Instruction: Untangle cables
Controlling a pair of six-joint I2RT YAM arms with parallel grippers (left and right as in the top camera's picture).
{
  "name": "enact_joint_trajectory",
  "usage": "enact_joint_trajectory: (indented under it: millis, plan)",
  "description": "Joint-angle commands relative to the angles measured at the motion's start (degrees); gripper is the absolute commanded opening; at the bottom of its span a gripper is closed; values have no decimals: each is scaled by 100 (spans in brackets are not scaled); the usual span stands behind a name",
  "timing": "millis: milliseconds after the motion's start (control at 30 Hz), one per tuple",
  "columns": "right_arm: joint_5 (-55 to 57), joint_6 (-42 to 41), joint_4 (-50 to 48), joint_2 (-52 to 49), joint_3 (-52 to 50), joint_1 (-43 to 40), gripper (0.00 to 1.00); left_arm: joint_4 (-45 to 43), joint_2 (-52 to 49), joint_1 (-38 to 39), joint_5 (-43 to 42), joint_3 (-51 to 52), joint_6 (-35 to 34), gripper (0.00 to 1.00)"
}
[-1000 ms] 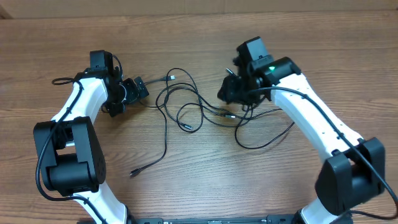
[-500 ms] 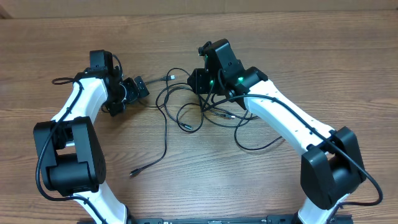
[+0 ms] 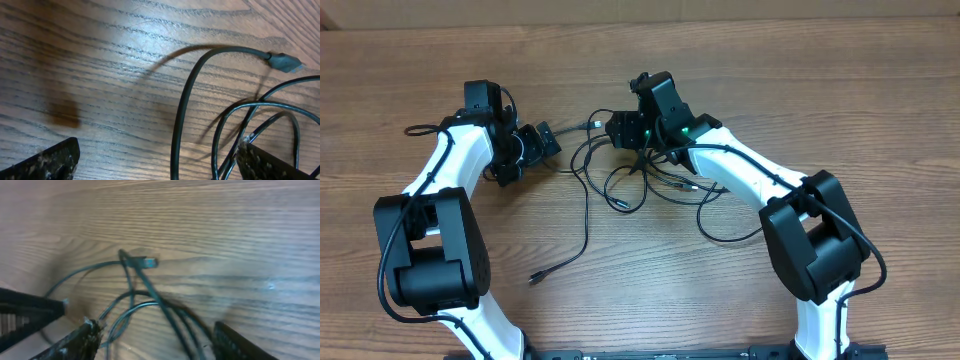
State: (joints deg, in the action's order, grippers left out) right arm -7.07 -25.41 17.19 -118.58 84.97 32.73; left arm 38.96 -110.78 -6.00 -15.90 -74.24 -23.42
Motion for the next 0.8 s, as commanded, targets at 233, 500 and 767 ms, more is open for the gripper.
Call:
enact_joint_trajectory:
  millis: [233,500,767]
  plan:
    - [-173,15,704,-55,55,275,11,92,-4,44,-72,28,157,98]
    - [-2216,17,1412,-55,55,431,11,472,828,79,-1211,26,201,98]
    - [-2339,17,1412,-55,55,553,11,520,1167,553,-1731,28,24,85]
